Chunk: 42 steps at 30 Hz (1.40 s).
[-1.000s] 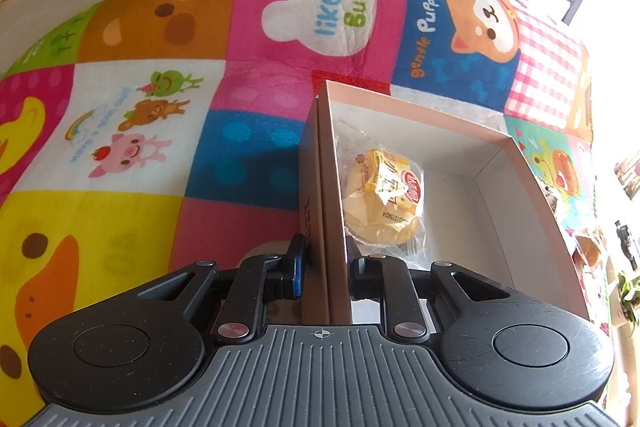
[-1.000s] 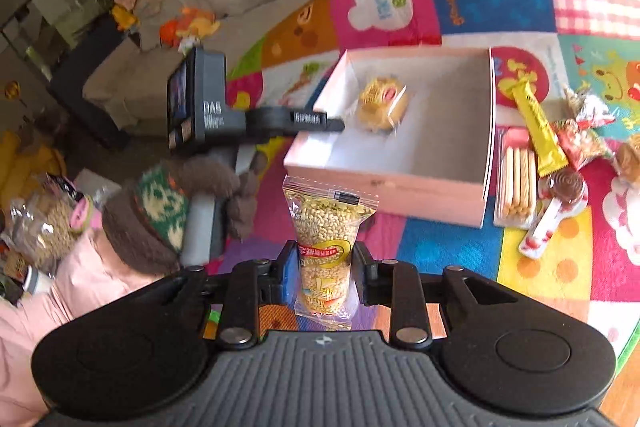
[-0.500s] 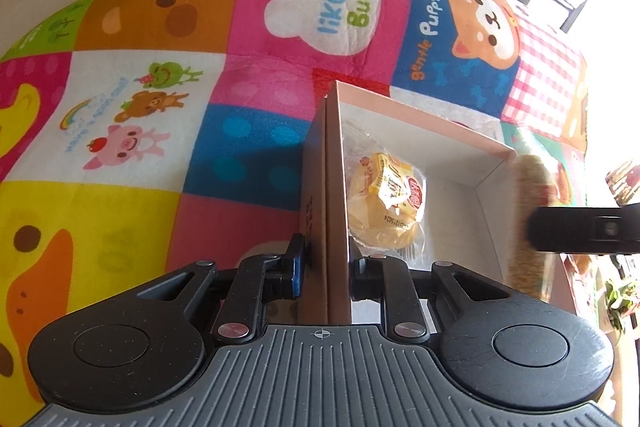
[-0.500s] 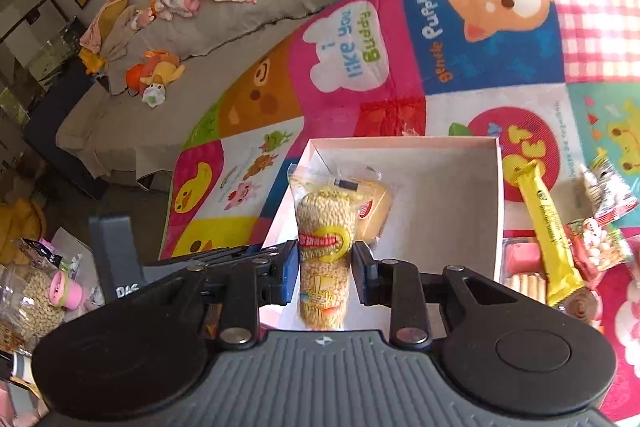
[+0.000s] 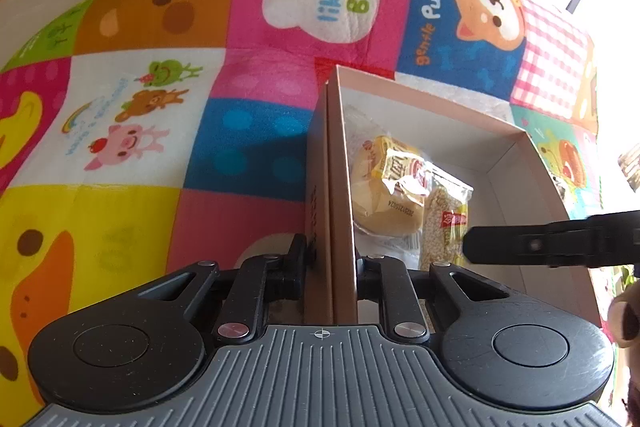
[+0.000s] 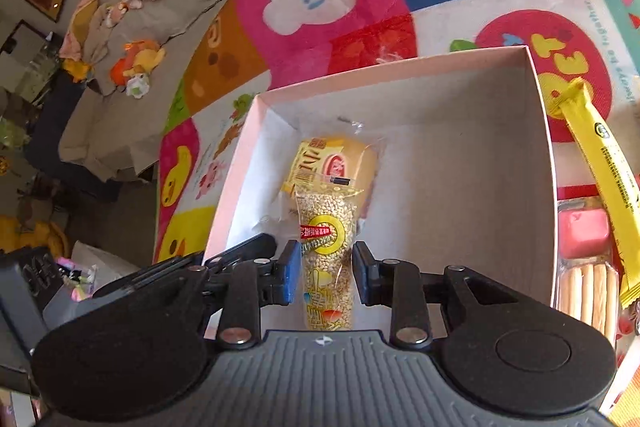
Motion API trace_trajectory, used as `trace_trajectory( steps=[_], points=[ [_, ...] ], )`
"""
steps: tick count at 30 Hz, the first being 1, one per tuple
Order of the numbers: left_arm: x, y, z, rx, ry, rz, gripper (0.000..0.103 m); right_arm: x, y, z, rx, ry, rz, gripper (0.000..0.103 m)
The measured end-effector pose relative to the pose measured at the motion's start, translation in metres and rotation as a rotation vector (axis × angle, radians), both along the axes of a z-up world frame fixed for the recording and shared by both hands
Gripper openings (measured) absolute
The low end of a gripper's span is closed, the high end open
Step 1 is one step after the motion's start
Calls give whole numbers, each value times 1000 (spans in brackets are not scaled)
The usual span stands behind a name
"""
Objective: Organize objects
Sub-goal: 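Carry the grain stick tube into the box and release it, then grasp the tray of biscuit sticks with the right tool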
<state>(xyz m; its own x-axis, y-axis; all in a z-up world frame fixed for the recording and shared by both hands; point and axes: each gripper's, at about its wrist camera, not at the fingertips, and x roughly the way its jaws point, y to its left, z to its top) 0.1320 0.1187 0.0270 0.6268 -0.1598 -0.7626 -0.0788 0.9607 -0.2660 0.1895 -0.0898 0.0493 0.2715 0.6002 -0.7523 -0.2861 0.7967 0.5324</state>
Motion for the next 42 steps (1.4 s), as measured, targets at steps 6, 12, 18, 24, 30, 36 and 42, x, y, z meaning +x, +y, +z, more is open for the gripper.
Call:
trace_trajectory(
  steps=[6, 12, 18, 24, 30, 36, 42],
  points=[
    [-1, -1, -2, 1, 22, 14, 19, -39, -35, 42, -109, -267, -42, 43],
    [1, -11, 11, 92, -4, -15, 16, -91, -112, 62, -324, -513, -238, 66],
    [4, -17, 20, 142, -39, -20, 13, -121, -155, 27, -433, -490, -304, 66],
    [5, -18, 21, 144, -29, -11, 12, -130, -131, -9, -431, -483, -188, 66],
    [4, -16, 20, 124, -25, 6, 13, -100, -114, -13, -288, -433, -155, 45],
    [4, -15, 19, 112, -25, 12, 13, -85, -110, -22, -245, -369, -168, 32],
    [4, -13, 19, 96, -20, 20, 14, -102, -116, -21, -294, -358, -179, 31]
  ],
)
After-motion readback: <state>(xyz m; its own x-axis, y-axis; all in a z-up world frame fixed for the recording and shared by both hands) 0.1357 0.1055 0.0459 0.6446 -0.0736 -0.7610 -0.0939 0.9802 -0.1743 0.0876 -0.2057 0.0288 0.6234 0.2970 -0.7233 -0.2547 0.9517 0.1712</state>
